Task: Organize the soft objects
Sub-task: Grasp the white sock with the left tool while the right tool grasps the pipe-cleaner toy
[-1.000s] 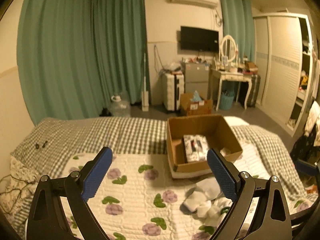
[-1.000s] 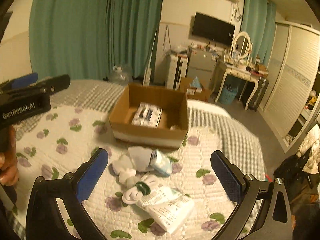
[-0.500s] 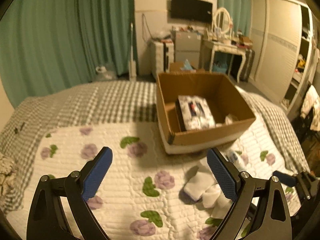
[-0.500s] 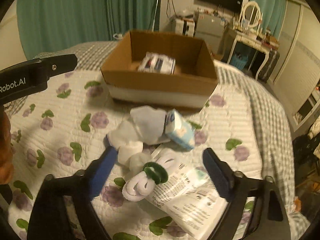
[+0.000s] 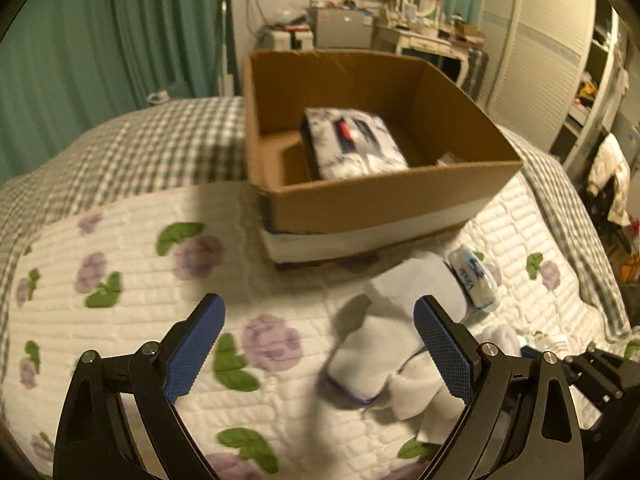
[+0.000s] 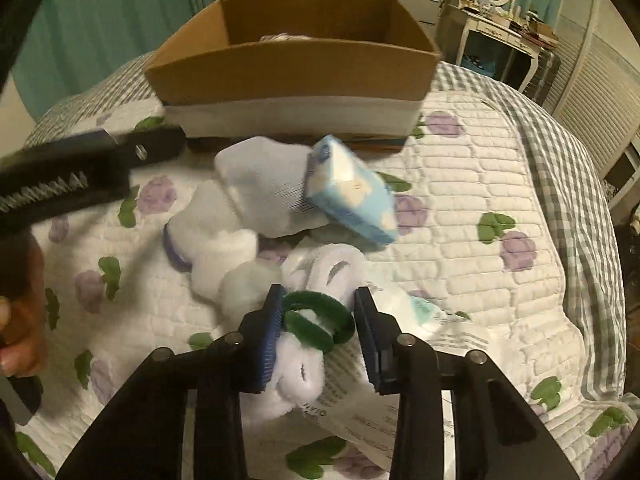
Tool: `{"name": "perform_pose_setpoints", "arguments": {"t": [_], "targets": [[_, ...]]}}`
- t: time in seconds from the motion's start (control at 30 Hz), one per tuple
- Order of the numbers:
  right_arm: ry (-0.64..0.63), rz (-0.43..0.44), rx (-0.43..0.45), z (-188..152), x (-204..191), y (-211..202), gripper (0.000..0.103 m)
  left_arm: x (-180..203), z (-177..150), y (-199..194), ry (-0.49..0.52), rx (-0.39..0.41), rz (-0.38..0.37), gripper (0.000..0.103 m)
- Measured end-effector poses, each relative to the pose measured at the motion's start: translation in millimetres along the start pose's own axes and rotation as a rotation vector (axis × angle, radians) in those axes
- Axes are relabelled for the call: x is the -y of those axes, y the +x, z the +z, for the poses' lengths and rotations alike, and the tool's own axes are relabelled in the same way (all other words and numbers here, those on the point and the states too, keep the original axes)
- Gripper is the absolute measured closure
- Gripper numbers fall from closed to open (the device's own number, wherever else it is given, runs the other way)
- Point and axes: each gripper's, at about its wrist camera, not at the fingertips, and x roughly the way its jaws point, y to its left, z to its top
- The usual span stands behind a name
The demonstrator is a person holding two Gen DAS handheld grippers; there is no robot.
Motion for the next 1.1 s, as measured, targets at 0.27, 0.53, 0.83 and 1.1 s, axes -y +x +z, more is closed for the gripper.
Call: {"name": "perform_pose_setpoints", "arguments": {"t": [0.27,0.53,0.83,1.1], "targets": [[0.058,-0.039,0.032,8,36,-11,0.072,36,-3,33,0.08,-0.051,-0.064,0.007],[0.075,-0.024,0.008,0,52,-3,0.072,43,-4,59,0.025,-0.136,-0.114,0.019],[0.076,-0.002,0.036,-1,50,-12,0.072,45,-8,28,0.042,-0.125,-0.142,0.074],[0.05,-0.005,0.105,-1,40,-51,0.072,29,-8,-26,0.006,0.011,-0.082,0.076]]}}
